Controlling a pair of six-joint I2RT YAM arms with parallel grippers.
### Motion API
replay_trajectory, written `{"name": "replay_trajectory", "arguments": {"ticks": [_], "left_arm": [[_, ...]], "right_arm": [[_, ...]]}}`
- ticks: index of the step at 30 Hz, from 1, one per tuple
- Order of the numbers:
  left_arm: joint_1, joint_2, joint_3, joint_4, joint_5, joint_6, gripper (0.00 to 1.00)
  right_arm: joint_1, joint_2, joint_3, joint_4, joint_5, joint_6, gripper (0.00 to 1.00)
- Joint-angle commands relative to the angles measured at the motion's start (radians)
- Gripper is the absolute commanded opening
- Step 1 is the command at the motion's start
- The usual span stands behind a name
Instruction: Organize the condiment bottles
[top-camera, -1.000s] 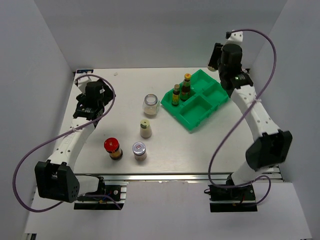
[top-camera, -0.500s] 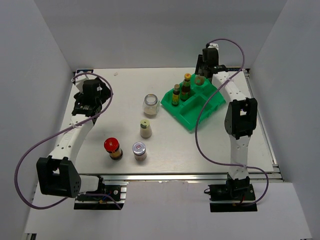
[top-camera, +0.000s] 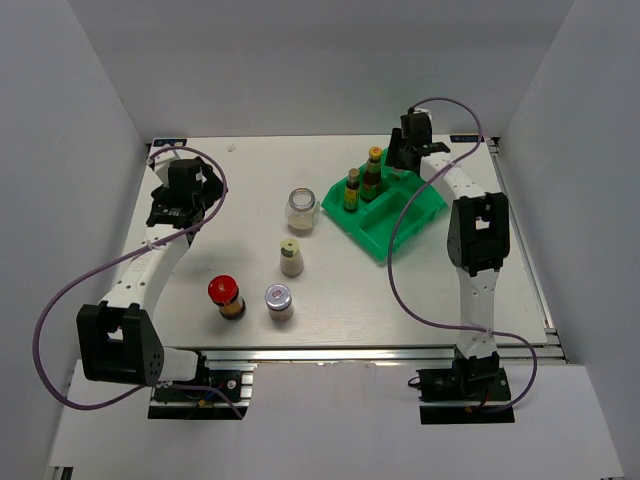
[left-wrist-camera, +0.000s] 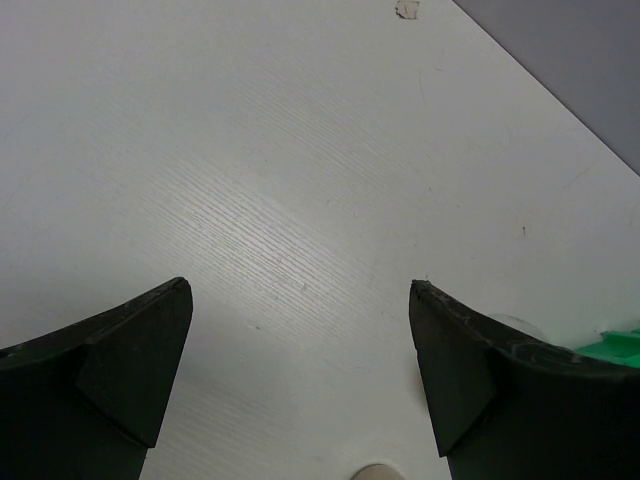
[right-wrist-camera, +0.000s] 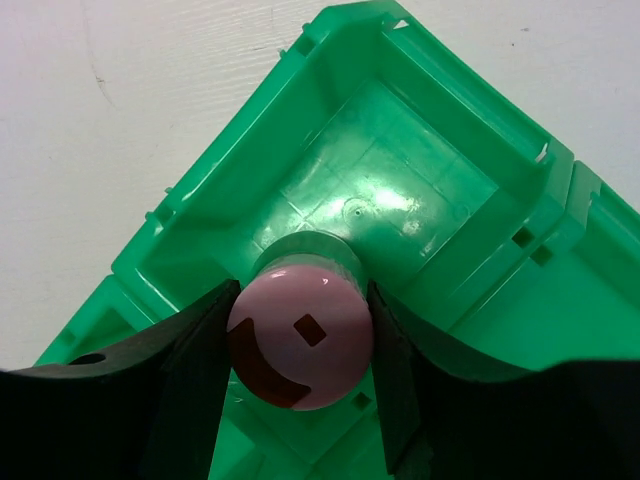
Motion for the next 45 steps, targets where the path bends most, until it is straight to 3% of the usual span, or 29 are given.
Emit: {"name": "replay_trajectory", "arguments": {"ticks": [1, 5, 13, 19, 22, 26, 31, 34, 45], "left_arm": [[0.006, -0.017, 0.015, 0.015, 0.013, -0.001, 0.98], [0.006, -0.022, 0.016, 0.005, 0.017, -0.002, 0.98], [0.006, -0.036, 0.03, -0.025, 0.043, -0.001, 0.98], [0.006, -0.091, 0.038, -0.087, 0.047, -0.007, 0.98], [0.006, -0.144, 0.009, -0.107, 0.045, -0.027, 0.98], [0.006, -0.198, -0.016, -0.153, 0.03, -0.067, 0.98], [0.006, -0.267, -0.068, -0.172, 0.031, -0.102, 0.98], [0.006, -0.299, -0.102, -0.158, 0.053, -0.107, 0.98], [0.006, -0.332, -0.151, -0.16, 0.06, -0.111, 0.98]], "right_arm": [[-0.005, -0.014, -0.011, 0.046, -0.022, 0.027, 0.59], [-0.005, -0.044, -0.022, 0.045, -0.025, 0.022, 0.76], [-0.005, -0.142, 0.012, -0.001, 0.04, -0.019, 0.83], [0.021, -0.378, -0.058, -0.015, 0.059, -0.082, 0.89], [0.142, -0.565, -0.225, 0.046, 0.097, -0.172, 0.89], [0.396, -0.656, -0.385, 0.049, 0.036, -0.229, 0.89], [0.637, -0.649, -0.463, 0.084, 0.024, -0.222, 0.89], [0.698, -0.595, -0.476, 0.126, 0.005, -0.191, 0.89], [0.748, -0.334, -0.39, 0.129, 0.041, -0.09, 0.89]]}}
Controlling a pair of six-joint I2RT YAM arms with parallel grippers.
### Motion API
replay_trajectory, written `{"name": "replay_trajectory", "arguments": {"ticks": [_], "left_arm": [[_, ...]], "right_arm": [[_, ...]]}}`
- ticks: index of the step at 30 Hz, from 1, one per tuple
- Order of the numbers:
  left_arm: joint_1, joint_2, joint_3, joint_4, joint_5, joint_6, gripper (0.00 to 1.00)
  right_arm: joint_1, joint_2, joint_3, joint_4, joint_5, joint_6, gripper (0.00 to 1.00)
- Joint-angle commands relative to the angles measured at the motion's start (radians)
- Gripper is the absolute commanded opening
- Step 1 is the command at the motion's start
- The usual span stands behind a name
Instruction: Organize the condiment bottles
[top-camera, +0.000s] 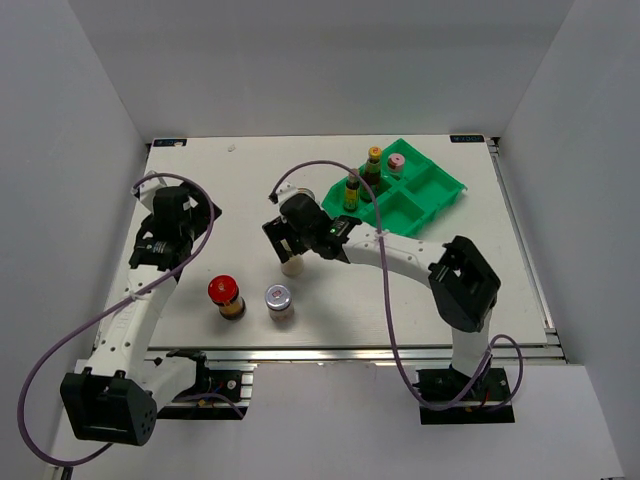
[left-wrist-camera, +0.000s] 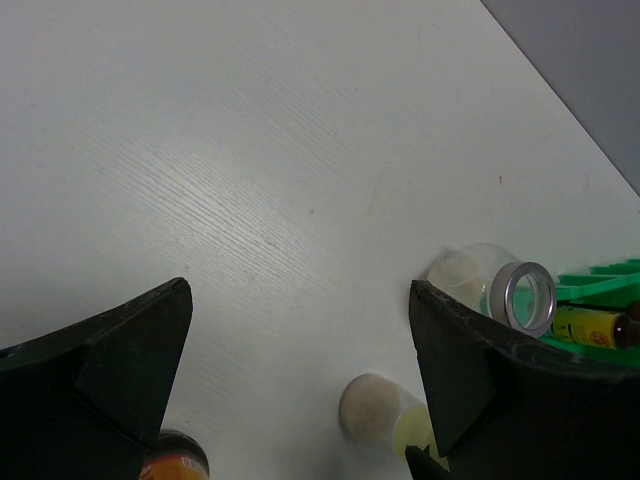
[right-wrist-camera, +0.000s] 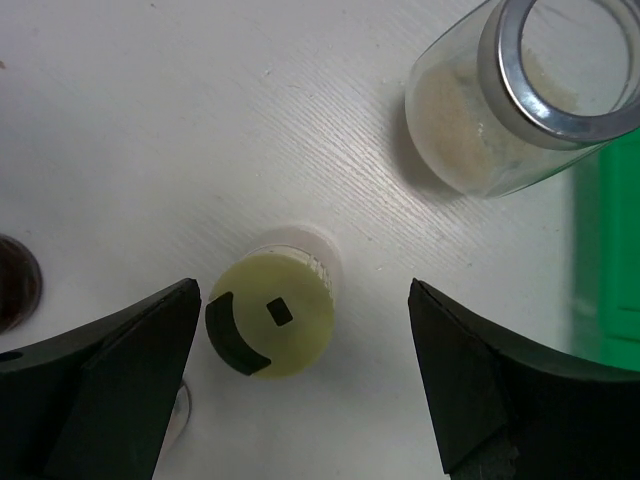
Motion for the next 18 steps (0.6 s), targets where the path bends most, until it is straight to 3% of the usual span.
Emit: {"name": "replay_trajectory", "arguments": {"ticks": [1, 4, 10, 13, 14, 18], "left_arm": [[0.006, -0.037, -0.011, 0.003, 0.006, -0.007, 0.98], [0.006, -0.048, -0.025, 0.012, 0.01, -0.009, 0.98], [0.006, -0.063, -0.042, 0.021, 0.027, -0.01, 0.98], [0.006, -0.072, -0.051, 0.029, 0.035, -0.01, 0.98], [0.006, -0.072, -0.05, 0.028, 0.035, -0.01, 0.98], [0.006, -0.074, -0.041, 0.027, 0.026, -0.009, 0.98]], "right_arm": [[0.005, 0.019, 0.051, 0.049, 0.009, 0.042, 0.89], [0.008, 0.042, 0.045, 0.065, -0.002, 0.057, 0.87], [0.008, 0.042, -0.012, 0.103, 0.035, 0.079, 0.62], [0.008, 0.025, -0.03, 0.13, 0.04, 0.074, 0.42], [0.007, 0.019, -0.033, 0.137, 0.04, 0.074, 0.29], [0.005, -0.082, -0.072, 0.163, 0.029, 0.059, 0.14]]}}
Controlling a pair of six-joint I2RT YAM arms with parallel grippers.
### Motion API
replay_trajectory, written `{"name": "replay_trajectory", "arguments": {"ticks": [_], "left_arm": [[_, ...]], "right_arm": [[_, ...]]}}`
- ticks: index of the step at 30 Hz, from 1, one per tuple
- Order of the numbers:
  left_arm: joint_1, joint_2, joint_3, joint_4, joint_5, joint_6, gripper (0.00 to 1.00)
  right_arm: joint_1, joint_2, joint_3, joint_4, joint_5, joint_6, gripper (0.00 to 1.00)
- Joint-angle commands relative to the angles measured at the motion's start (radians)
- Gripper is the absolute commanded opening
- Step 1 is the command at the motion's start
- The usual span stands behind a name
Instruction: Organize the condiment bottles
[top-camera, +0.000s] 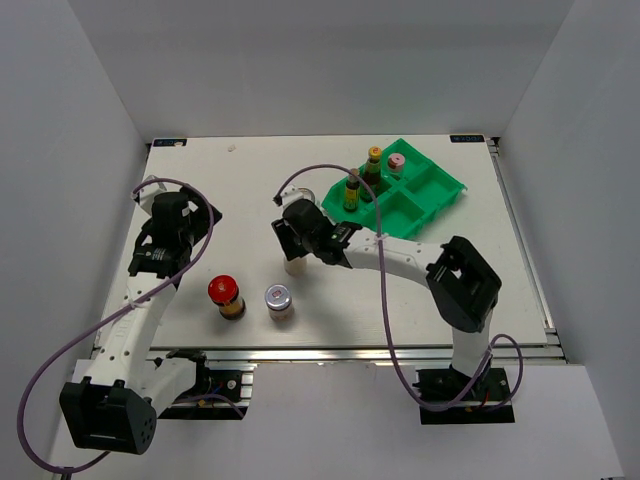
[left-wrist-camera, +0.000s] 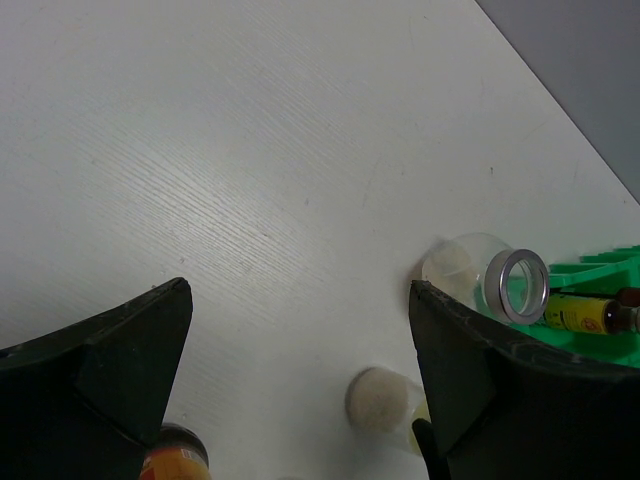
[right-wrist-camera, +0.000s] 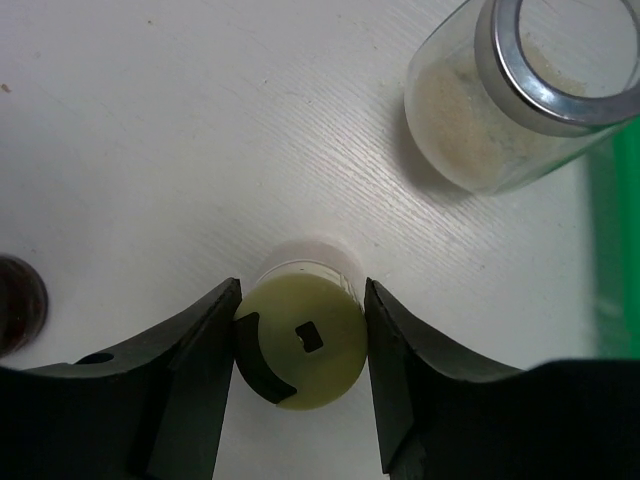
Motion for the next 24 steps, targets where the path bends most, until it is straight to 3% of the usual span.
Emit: {"name": "replay_trajectory", "arguments": {"ticks": [1, 5, 10, 13, 20, 24], "left_arm": [[0.007, -0.025, 0.007, 0.016, 0.004, -0.003, 0.98], [0.006, -0.006, 0.036, 0.021, -0.015, -0.001, 0.98], [0.006, 0.04, 0.086, 0.053, -0.053, 0.021, 0.98], [0.006, 0.081, 0.133, 0.073, -0.084, 0.034, 0.98], [0.007, 0.173, 0.183, 0.171, -0.069, 0.066, 0.98], [0.006, 0.208, 0.195, 0.193, -0.081, 0.088, 0.98]], "right_arm": [[-0.001, -0.133, -0.022, 0.067, 0.015, -0.019, 0.13], [-0.073, -0.284, -0.01, 0.058, 0.004, -0.06, 0.08], [-0.333, -0.403, 0.052, -0.007, -0.122, -0.086, 0.06], [-0.495, -0.417, 0.119, -0.039, -0.094, -0.083, 0.07], [-0.743, -0.153, 0.438, -0.118, -0.018, 0.03, 0.05], [-0.789, 0.056, 0.624, -0.175, 0.065, 0.075, 0.04]]}}
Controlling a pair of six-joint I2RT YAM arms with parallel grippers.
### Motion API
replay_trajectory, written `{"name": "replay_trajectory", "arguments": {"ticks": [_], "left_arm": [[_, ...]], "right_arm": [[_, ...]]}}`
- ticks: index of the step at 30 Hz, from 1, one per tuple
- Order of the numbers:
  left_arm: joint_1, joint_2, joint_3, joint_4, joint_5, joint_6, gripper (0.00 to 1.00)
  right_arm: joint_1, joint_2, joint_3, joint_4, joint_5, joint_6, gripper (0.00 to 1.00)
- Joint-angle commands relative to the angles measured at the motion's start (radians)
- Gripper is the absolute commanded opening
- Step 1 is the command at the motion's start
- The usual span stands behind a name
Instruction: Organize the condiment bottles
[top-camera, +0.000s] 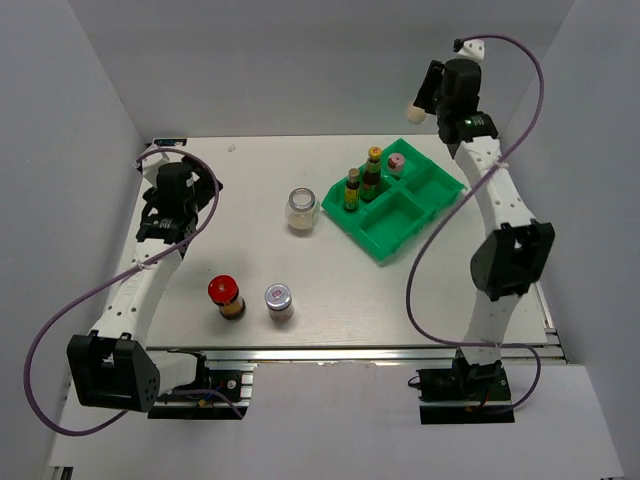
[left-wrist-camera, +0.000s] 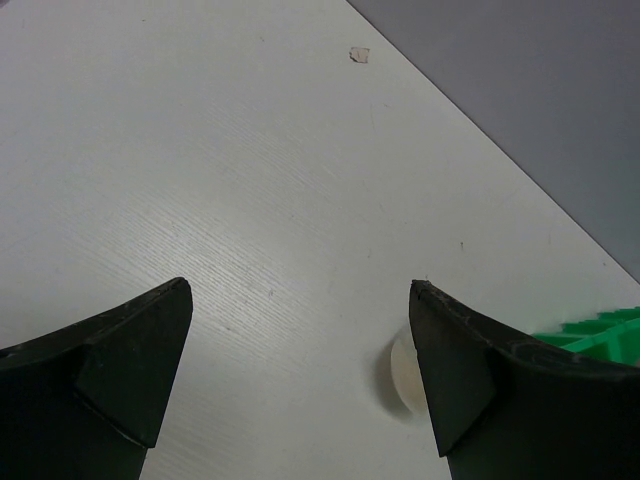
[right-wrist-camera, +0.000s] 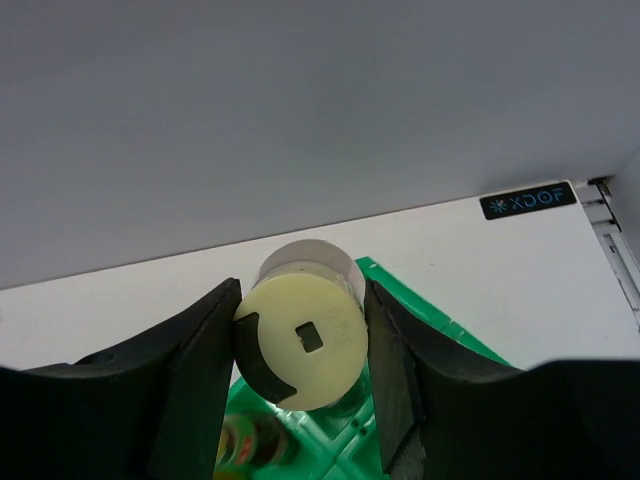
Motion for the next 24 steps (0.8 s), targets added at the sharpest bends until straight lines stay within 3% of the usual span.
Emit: {"name": "replay_trajectory", "arguments": {"ticks": [1, 4, 15, 24], "left_arm": [[0.005, 0.011, 0.039, 0.046, -0.031, 0.034, 0.98], [0.005, 0.033, 0.041, 0.051, -0.048, 0.043, 0.98], [0.005, 0.112, 0.052, 0.06, -0.053, 0.05, 0.98], [0.005, 0.139, 0.052, 0.065, -0.022, 0.056, 0.98]], "right_arm": [[-0.031, 0.16, 0.183, -0.081, 0.083, 0.061, 0.04], [-0.045, 0.287, 0.283, -0.094, 0.11, 0.092, 0.05], [-0.066, 0.436, 0.208, -0.058, 0.06, 0.176, 0.06], [-0.063, 0.484, 0.141, -0.054, 0.028, 0.199, 0.21]]}}
